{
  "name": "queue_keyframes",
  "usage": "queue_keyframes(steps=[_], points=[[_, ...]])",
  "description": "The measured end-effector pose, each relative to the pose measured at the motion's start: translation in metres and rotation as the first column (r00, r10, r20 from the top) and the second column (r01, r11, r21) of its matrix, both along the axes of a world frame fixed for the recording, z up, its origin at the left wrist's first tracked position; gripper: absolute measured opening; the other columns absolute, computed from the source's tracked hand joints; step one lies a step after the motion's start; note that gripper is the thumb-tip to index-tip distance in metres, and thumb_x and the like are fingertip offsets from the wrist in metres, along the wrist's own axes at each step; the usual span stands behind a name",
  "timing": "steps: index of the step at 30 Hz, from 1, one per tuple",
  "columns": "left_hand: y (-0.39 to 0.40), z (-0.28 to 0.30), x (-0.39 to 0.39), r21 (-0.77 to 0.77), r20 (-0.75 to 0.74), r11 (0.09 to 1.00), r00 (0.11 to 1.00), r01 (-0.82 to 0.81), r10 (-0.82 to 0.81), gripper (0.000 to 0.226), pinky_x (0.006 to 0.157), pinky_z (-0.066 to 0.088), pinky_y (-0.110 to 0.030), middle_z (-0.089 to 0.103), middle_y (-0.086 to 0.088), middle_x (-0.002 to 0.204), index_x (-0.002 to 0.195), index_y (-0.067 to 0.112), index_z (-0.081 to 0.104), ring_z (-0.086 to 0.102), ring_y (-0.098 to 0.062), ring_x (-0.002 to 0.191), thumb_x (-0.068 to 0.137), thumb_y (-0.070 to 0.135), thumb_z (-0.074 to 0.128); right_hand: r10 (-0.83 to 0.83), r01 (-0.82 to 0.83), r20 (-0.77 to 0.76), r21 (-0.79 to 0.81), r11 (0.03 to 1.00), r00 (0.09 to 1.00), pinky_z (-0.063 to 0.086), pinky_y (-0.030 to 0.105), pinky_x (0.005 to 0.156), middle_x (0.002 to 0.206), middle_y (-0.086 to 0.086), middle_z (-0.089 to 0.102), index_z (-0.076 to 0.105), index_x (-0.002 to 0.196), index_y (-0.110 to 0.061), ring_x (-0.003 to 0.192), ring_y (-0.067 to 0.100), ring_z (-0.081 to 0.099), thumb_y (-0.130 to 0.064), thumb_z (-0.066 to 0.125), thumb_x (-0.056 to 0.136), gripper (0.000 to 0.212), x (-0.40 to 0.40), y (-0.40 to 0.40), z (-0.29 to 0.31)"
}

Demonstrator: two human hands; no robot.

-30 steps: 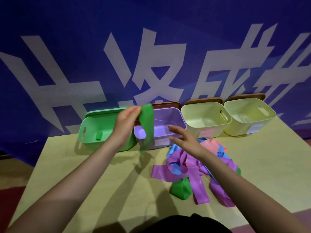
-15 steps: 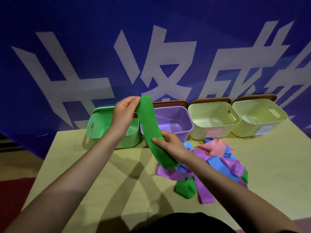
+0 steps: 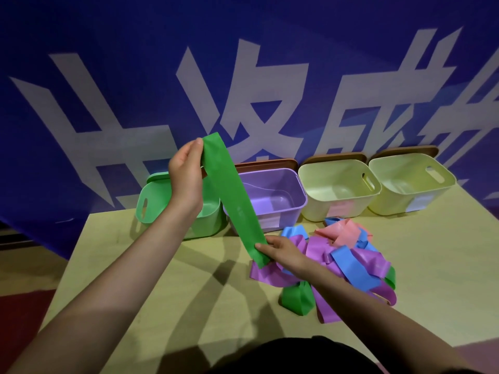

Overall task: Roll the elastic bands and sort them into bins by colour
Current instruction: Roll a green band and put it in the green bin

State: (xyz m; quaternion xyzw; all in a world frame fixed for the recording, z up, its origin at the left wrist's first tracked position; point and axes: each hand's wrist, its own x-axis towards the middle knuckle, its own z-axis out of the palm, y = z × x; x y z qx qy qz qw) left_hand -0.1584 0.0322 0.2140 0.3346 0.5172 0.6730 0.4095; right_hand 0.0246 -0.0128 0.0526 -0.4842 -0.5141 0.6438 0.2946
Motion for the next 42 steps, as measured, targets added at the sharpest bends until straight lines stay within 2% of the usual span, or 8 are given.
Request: queue_keyframes(steps=[7, 11, 14, 18, 25, 31, 35, 42], points=[[-0.008, -0.001, 0.010, 0.056, 0.035, 0.998, 0.999, 0.016, -0.018, 0.022, 0.071, 0.048, -0.027, 0.061, 0.005, 0.073, 0.082, 0.019, 0.062, 0.057, -0.007, 0.070, 0.099, 0.019, 0.048, 0.045, -0.043, 0.167, -0.014, 0.999, 0.985, 0.051, 0.019, 0.061, 0.063, -0.004, 0.069, 0.059, 0.089, -0.007, 0.059, 0.005, 0.064, -0.006, 0.050, 0.098, 0.013, 0.013, -0.006, -0.018], [-0.024, -0.004, 0.023, 0.077, -0.146, 0.985, 0.979, 0.156, -0.144, 0.024, 0.073, 0.045, -0.028, 0.061, 0.005, 0.076, 0.081, 0.019, 0.063, 0.055, -0.010, 0.074, 0.099, 0.015, 0.047, 0.116, -0.168, 0.372, 0.111, 0.979, 0.921, 0.045, 0.026, 0.093, 0.111, -0.001, 0.061, 0.059, 0.118, -0.009, 0.101, 0.010, 0.057, -0.013, 0.058, 0.094, 0.024, 0.021, -0.004, -0.016], [-0.032, -0.004, 0.029, 0.088, -0.282, 0.960, 0.931, 0.267, -0.233, 0.022, 0.069, 0.042, -0.029, 0.057, -0.001, 0.077, 0.085, 0.009, 0.063, 0.051, -0.013, 0.074, 0.099, 0.014, 0.046, -0.020, -0.038, 0.258, 0.218, 0.975, 0.966, 0.043, 0.018, 0.093, 0.126, -0.002, 0.054, 0.053, 0.130, -0.018, 0.117, 0.012, 0.050, -0.017, 0.060, 0.093, 0.037, 0.024, 0.003, 0.018], [-0.038, -0.005, 0.035, 0.098, -0.419, 0.924, 0.857, 0.371, -0.300, 0.017, 0.068, 0.043, -0.017, 0.062, 0.012, 0.076, 0.091, 0.009, 0.065, 0.056, -0.001, 0.072, 0.098, 0.009, 0.049, -0.088, 0.097, -0.042, 0.444, 0.891, 0.995, 0.052, 0.025, 0.081, 0.102, -0.009, 0.068, 0.064, 0.107, -0.028, 0.097, 0.013, 0.063, -0.026, 0.058, 0.090, 0.017, 0.018, 0.009, 0.097], [-0.037, -0.011, 0.034, 0.064, -0.534, 0.898, 0.775, 0.434, -0.337, 0.016, 0.074, 0.047, -0.019, 0.066, 0.004, 0.089, 0.096, 0.011, 0.068, 0.060, -0.004, 0.082, 0.096, 0.008, 0.052, -0.123, 0.147, -0.081, 0.630, 0.763, 0.989, 0.043, 0.015, 0.064, 0.063, -0.018, 0.059, 0.060, 0.075, -0.024, 0.062, -0.001, 0.052, 0.000, 0.063, 0.089, 0.028, 0.012, 0.013, 0.141], [-0.046, -0.017, 0.036, 0.019, -0.170, 0.863, 0.852, 0.505, -0.495, 0.013, 0.074, 0.055, -0.025, 0.070, 0.008, 0.090, 0.102, 0.020, 0.063, 0.066, -0.009, 0.084, 0.095, 0.017, 0.051, -0.116, 0.169, -0.125, 0.625, 0.762, 0.985, 0.051, 0.028, 0.068, 0.069, -0.013, 0.064, 0.063, 0.077, -0.029, 0.068, 0.009, 0.059, -0.003, 0.063, 0.089, 0.028, 0.008, 0.017, 0.145], [-0.050, -0.023, 0.047, -0.113, -0.170, 0.848, 0.831, 0.518, -0.530, 0.019, 0.069, 0.050, -0.017, 0.071, 0.014, 0.076, 0.094, 0.023, 0.062, 0.065, 0.000, 0.075, 0.098, 0.013, 0.047, -0.145, 0.195, -0.130, 0.630, 0.752, 0.981, 0.047, 0.020, 0.063, 0.065, -0.014, 0.060, 0.062, 0.075, -0.028, 0.062, 0.004, 0.055, 0.000, 0.063, 0.088, 0.031, 0.010, 0.020, 0.148], [-0.049, -0.028, 0.060, -0.167, -0.159, 0.898, 0.888, 0.407, -0.432, 0.028, 0.086, 0.049, -0.031, 0.073, 0.002, 0.094, 0.090, 0.026, 0.069, 0.067, -0.014, 0.092, 0.101, 0.020, 0.044, -0.151, 0.196, -0.124, 0.595, 0.780, 0.981, 0.045, 0.013, 0.059, 0.062, -0.015, 0.062, 0.063, 0.081, -0.018, 0.056, 0.000, 0.054, 0.005, 0.060, 0.089, 0.024, 0.017, 0.023, 0.147]])
